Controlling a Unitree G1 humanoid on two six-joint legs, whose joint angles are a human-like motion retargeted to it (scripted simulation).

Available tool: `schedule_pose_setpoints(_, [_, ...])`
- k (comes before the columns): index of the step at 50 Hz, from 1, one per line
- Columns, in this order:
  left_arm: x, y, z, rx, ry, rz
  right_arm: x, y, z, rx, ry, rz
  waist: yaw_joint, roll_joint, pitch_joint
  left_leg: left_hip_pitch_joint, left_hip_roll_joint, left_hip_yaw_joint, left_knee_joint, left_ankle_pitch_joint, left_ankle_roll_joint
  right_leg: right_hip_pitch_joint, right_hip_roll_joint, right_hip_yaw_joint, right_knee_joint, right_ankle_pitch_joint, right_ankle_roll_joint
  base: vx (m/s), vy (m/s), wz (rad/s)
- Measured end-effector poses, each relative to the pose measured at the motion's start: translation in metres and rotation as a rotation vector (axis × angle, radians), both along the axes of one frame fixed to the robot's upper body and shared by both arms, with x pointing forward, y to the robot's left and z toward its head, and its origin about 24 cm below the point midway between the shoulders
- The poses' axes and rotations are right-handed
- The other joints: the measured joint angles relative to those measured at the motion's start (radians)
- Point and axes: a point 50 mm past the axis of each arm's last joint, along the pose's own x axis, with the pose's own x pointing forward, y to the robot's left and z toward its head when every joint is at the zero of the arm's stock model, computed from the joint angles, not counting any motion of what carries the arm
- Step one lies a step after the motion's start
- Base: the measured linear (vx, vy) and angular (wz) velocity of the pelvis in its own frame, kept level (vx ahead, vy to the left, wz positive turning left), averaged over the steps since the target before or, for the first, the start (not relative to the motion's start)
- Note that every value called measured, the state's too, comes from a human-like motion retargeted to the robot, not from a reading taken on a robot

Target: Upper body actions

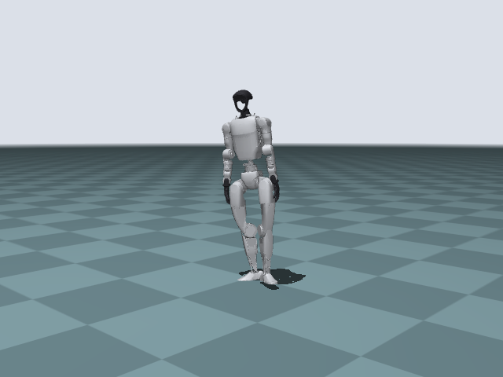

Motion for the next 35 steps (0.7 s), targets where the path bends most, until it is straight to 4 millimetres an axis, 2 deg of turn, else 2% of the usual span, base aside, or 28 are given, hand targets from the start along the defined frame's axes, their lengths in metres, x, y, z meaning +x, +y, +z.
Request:
schedule_pose_setpoints(10, [0.001, 0.005, 0.0, 0.017, -0.002, 0.006, 0.001, 0.0, 0.0, 0.007, -0.006, 0.005, -0.044, 0.0, -0.001, 0.019, 0.034, 0.049, -0.009, 0.015, -0.005, -0.05, 0.015, 0.096, 0.009, 0.018, -0.032, 0.04, -0.14, -0.46])
schedule_pose_setpoints(20, [0.016, 0.008, 0.0, 0.035, -0.051, -0.005, -0.011, -0.004, 0.001, -0.006, 0.036, -0.025, -0.092, -0.007, -0.002, 0.039, 0.057, 0.026, -0.002, -0.012, 0.004, -0.087, 0.029, 0.196, 0.027, 0.028, -0.062, 0.08, -0.18, -0.49])
schedule_pose_setpoints(26, [0.016, 0.005, -0.001, 0.031, -0.056, -0.008, -0.018, -0.007, 0.001, -0.016, 0.062, -0.039, -0.121, -0.005, -0.015, 0.056, 0.066, 0.012, -0.006, -0.025, 0.0, -0.107, 0.048, 0.268, 0.033, 0.029, -0.079, 0.14, -0.17, -0.59])
schedule_pose_setpoints(31, [0.017, 0.004, -0.001, 0.027, -0.056, -0.033, -0.021, -0.008, 0.002, -0.013, 0.079, -0.068, -0.132, -0.009, -0.004, 0.067, 0.07, -0.073, 0.024, -0.036, -0.008, -0.107, 0.059, 0.329, 0.042, 0.027, -0.087, 0.14, -0.16, -0.62])
schedule_pose_setpoints(33, [0.019, 0.004, -0.001, 0.029, -0.062, -0.049, -0.021, -0.008, 0.002, -0.012, 0.084, -0.079, -0.121, -0.016, 0.007, 0.058, 0.073, -0.142, 0.066, -0.038, -0.009, -0.106, 0.055, 0.362, 0.046, 0.029, -0.092, 0.12, -0.11, -0.86])
schedule_pose_setpoints(35, [0.021, 0.004, -0.001, 0.031, -0.066, -0.072, -0.021, -0.009, 0.002, -0.012, 0.085, -0.088, -0.1, -0.029, 0.023, 0.028, 0.068, -0.247, 0.128, -0.038, 0.016, -0.104, 0.041, 0.403, 0.05, 0.035, -0.094, 0.09, -0.06, -0.98])
